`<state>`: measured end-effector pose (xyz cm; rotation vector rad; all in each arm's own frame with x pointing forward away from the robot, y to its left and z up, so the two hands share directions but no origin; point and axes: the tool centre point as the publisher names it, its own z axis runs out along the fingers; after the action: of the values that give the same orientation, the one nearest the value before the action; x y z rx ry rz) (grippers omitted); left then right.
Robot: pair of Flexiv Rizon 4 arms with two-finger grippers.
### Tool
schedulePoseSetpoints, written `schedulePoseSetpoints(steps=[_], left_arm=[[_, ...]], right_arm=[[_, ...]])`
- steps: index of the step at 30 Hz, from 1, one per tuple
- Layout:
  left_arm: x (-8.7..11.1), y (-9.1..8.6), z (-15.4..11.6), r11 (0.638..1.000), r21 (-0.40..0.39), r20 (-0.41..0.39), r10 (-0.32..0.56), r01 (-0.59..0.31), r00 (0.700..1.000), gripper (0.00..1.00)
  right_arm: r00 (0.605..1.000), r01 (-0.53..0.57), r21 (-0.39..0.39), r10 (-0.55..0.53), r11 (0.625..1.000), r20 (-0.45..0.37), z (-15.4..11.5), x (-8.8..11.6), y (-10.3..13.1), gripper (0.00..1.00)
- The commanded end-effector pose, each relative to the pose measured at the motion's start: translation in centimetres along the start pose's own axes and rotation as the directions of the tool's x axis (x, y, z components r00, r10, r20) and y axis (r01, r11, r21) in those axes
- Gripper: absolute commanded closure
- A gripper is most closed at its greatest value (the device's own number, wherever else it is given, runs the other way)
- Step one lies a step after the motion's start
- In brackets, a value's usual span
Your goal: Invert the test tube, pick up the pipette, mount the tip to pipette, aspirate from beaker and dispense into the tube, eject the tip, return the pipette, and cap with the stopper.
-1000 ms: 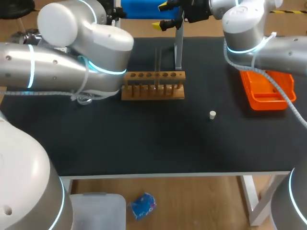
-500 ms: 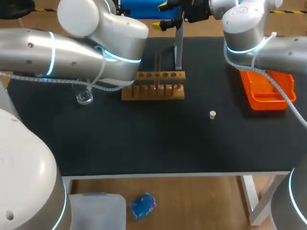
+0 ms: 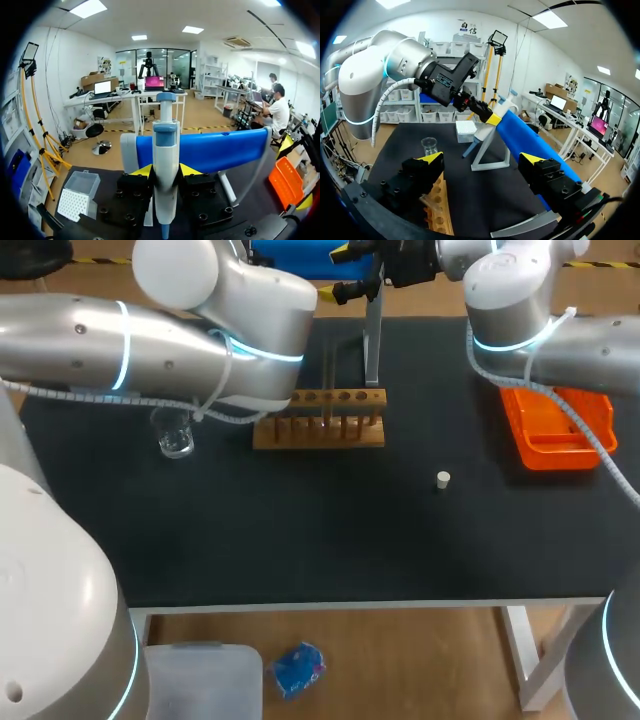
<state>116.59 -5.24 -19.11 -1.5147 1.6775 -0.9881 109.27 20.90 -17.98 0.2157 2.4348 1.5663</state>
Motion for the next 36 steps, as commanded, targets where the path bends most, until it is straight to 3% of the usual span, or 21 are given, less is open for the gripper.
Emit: schedulePoseSetpoints(steps=[1,36], left_arm=[[0.1,-0.2,0.5,1.000,-0.013,0.008,0.000,0.000,1.000,1.00],[0.2,0.1,1.8,0.996,-0.084,0.081,-0.012,0.018,0.997,1.00]], right_arm=[[1.000,0.000,0.002,0.000,1.000,-0.003,0.0,-0.1,0.0,0.00],[1.000,0.000,0.002,0.000,1.000,-0.003,0.0,-0.1,0.0,0.00]])
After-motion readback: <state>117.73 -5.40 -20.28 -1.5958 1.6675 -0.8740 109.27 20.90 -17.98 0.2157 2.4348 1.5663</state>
